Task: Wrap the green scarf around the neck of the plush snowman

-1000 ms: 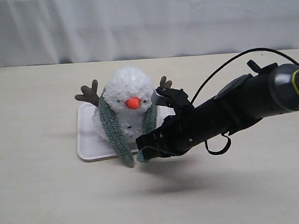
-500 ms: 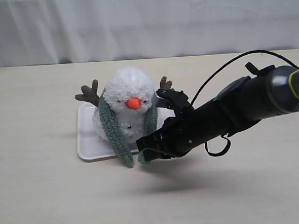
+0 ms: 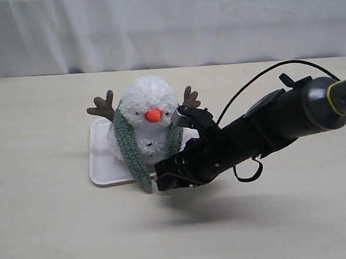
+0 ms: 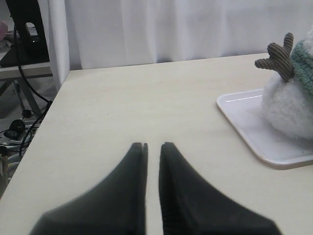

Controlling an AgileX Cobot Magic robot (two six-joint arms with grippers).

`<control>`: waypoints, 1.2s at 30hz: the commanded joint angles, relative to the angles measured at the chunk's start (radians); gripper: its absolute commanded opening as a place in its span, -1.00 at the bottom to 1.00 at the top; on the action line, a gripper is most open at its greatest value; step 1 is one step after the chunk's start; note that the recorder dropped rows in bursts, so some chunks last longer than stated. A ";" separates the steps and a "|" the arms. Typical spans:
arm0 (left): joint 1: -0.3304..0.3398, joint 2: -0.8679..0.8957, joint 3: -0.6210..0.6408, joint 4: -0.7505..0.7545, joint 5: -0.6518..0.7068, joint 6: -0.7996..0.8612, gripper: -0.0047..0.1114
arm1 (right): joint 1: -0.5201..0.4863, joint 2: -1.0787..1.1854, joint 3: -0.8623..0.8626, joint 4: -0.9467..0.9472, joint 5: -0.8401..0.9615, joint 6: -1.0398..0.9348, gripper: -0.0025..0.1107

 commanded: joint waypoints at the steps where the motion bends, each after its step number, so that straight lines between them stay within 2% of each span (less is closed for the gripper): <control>1: 0.003 -0.003 0.003 0.000 -0.013 0.001 -0.74 | 0.000 -0.009 -0.005 -0.002 0.104 -0.013 -0.05; 3: 0.003 -0.003 0.003 0.000 -0.013 0.001 -0.74 | 0.000 -0.009 -0.005 0.006 0.163 -0.011 0.04; 7: 0.003 -0.003 0.003 0.000 -0.013 0.001 -0.74 | 0.034 -0.009 -0.005 0.009 0.280 -0.011 0.05; 15: 0.003 -0.003 0.003 0.000 -0.013 0.001 -0.74 | 0.105 -0.009 -0.025 0.005 0.319 -0.013 0.03; 17: 0.003 -0.003 0.003 0.000 -0.013 0.001 -0.74 | 0.105 -0.013 -0.041 0.005 0.305 -0.003 -0.07; 21: 0.003 -0.003 0.003 0.000 -0.013 0.001 -0.74 | 0.105 -0.052 -0.056 0.005 0.231 -0.008 -0.45; 24: 0.003 -0.003 0.003 0.000 -0.013 0.001 -0.74 | 0.105 -0.115 -0.056 -0.024 0.161 -0.038 -0.77; 25: 0.003 -0.003 0.003 0.000 -0.013 0.001 -0.74 | 0.114 -0.173 -0.054 -0.066 0.084 -0.036 -0.88; 26: 0.003 -0.003 0.003 0.000 -0.013 0.001 -0.74 | 0.120 -0.207 -0.048 -0.083 0.040 -0.030 -0.88; 33: 0.003 -0.003 0.003 0.000 -0.013 0.001 -0.74 | 0.302 -0.588 0.167 -0.164 -0.594 -0.060 -0.88; 36: 0.003 -0.003 0.003 0.000 -0.013 0.001 -0.74 | 0.325 -0.717 0.253 -0.164 -0.670 -0.082 -0.88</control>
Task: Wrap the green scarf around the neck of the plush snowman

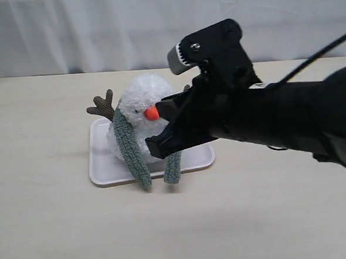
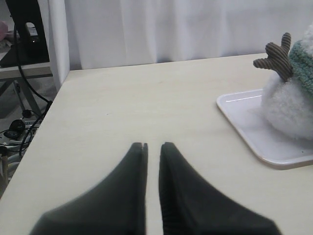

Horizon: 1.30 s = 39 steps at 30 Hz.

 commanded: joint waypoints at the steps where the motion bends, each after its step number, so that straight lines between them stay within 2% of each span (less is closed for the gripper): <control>1: 0.003 -0.003 0.003 0.000 -0.013 0.001 -0.74 | 0.016 -0.151 0.097 -0.006 -0.081 -0.029 -0.88; 7: 0.003 -0.003 0.003 0.000 -0.013 0.001 -0.74 | 0.016 -0.380 0.182 -0.004 -0.069 -0.031 -0.88; 23: 0.003 -0.003 0.003 0.000 -0.013 0.001 -0.74 | 0.016 -0.912 0.205 -0.006 0.234 -0.031 -0.88; 39: 0.003 -0.003 0.003 0.000 -0.013 0.001 -0.74 | 0.016 -1.267 0.205 0.010 0.240 -0.028 -0.88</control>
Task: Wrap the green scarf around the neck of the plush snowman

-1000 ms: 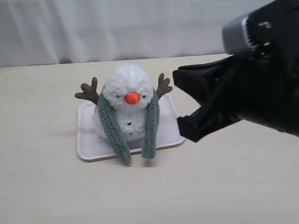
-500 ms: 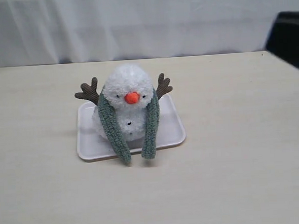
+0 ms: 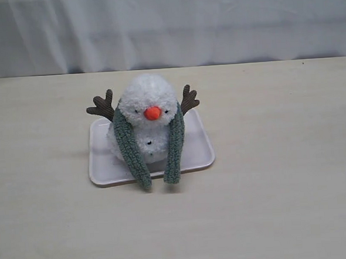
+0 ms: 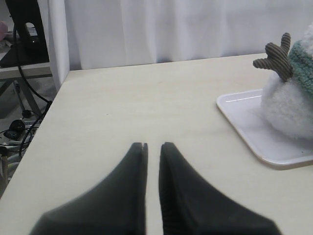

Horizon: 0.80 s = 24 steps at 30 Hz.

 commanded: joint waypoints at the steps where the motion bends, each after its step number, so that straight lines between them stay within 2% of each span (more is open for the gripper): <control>1: 0.003 -0.003 0.003 0.000 -0.013 0.001 -0.74 | 0.001 -0.061 0.005 -0.001 0.010 -0.003 -0.88; 16: 0.003 -0.003 0.003 0.000 -0.013 0.001 -0.74 | -0.001 -0.134 0.005 -0.001 0.010 -0.003 -0.88; 21: 0.003 -0.003 0.003 0.000 -0.013 0.001 -0.74 | -0.080 -0.145 0.007 -0.018 0.008 -0.003 -0.88; 24: 0.003 -0.003 0.003 0.000 -0.013 0.001 -0.74 | -0.142 -0.149 0.007 -0.127 0.008 -0.003 -0.88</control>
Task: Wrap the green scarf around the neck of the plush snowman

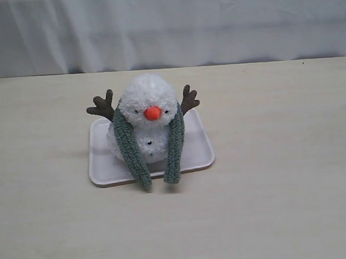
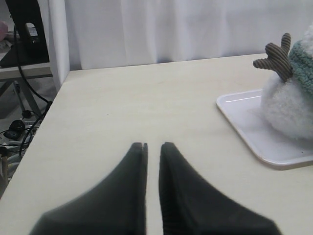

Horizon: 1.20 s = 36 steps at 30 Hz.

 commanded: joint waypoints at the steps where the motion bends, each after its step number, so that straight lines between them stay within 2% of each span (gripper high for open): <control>1: 0.003 -0.003 0.003 0.000 -0.013 0.001 -0.74 | -0.083 -0.010 0.005 -0.180 0.004 -0.003 -0.88; 7: 0.003 -0.003 0.003 0.000 -0.013 0.001 -0.74 | -0.168 -0.010 0.016 -0.709 -0.002 -0.003 -0.88; 10: 0.003 -0.003 0.003 0.000 -0.013 0.001 -0.74 | -0.191 -0.010 0.049 -0.862 -0.002 -0.003 -0.88; 17: 0.003 -0.003 0.003 0.000 -0.013 0.001 -0.74 | -0.306 -0.010 0.189 -0.947 -0.004 -0.002 -0.88; 21: 0.003 -0.003 0.003 0.000 -0.013 0.001 -0.74 | -0.380 -0.010 0.243 -1.089 0.027 -0.002 -0.88; 25: 0.003 -0.003 0.003 0.000 -0.013 0.001 -0.74 | -0.405 -0.010 0.245 -1.189 0.077 -0.001 -0.88; 30: 0.003 -0.003 0.003 0.000 -0.013 0.001 -0.74 | -0.416 -0.010 0.245 -1.557 0.079 0.006 -0.88; 36: 0.003 -0.003 0.003 0.000 -0.013 0.001 -0.74 | -0.416 -0.010 0.245 -1.562 0.079 0.006 -0.88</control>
